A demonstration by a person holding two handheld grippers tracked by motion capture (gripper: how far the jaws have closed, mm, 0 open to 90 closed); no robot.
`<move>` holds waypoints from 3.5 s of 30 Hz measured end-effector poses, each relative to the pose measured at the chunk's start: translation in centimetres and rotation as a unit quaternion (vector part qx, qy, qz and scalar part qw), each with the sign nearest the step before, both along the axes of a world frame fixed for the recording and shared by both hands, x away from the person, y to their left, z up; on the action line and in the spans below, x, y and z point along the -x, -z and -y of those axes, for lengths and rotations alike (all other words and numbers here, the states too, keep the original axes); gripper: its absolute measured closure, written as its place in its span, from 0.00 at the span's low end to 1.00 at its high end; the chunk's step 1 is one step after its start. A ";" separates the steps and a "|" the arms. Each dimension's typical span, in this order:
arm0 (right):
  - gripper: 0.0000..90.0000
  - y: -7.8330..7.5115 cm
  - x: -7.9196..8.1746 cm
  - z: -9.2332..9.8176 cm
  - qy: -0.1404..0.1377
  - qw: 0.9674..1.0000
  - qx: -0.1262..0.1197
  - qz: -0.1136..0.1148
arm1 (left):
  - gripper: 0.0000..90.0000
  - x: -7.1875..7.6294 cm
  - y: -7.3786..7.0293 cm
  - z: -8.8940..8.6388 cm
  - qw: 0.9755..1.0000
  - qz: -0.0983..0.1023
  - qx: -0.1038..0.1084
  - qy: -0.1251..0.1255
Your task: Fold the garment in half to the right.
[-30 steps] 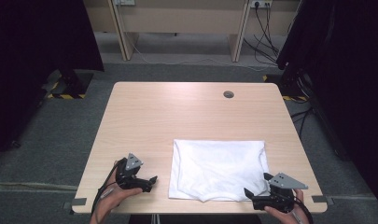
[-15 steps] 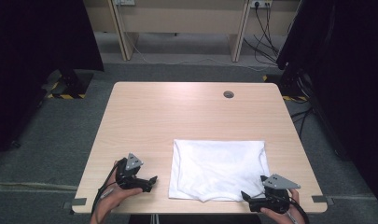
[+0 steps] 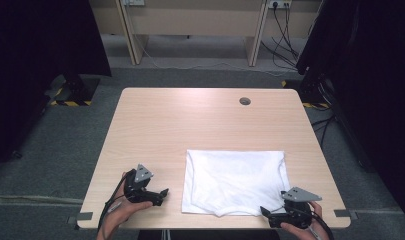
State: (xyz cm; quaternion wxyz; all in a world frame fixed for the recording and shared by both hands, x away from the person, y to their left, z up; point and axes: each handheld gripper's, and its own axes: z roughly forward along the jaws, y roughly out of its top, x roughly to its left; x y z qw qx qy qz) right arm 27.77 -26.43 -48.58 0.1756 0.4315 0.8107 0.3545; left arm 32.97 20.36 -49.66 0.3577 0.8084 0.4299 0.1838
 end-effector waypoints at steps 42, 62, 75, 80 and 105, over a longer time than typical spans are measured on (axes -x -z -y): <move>0.06 -1.1 0.2 1.5 0.013 1.000 0.014 -0.008 | 0.00 0.0 0.0 0.0 1.000 0.000 0.000 0.000; 0.06 -1.5 0.0 0.3 -0.003 1.000 -0.001 0.014 | 0.00 0.0 0.0 0.0 1.000 0.000 0.000 0.000; 0.06 -2.4 -0.5 -0.7 -0.009 1.000 -0.008 0.024 | 0.00 0.0 0.0 0.0 1.000 0.000 0.000 0.000; 0.06 -2.9 -1.1 -1.6 -0.019 0.999 -0.005 0.031 | 0.00 0.0 0.0 0.0 1.000 0.000 0.000 -0.001; 0.07 -4.0 -3.7 -5.4 -0.053 0.998 -0.006 0.039 | 0.02 -0.1 0.0 0.1 1.000 0.002 0.004 -0.006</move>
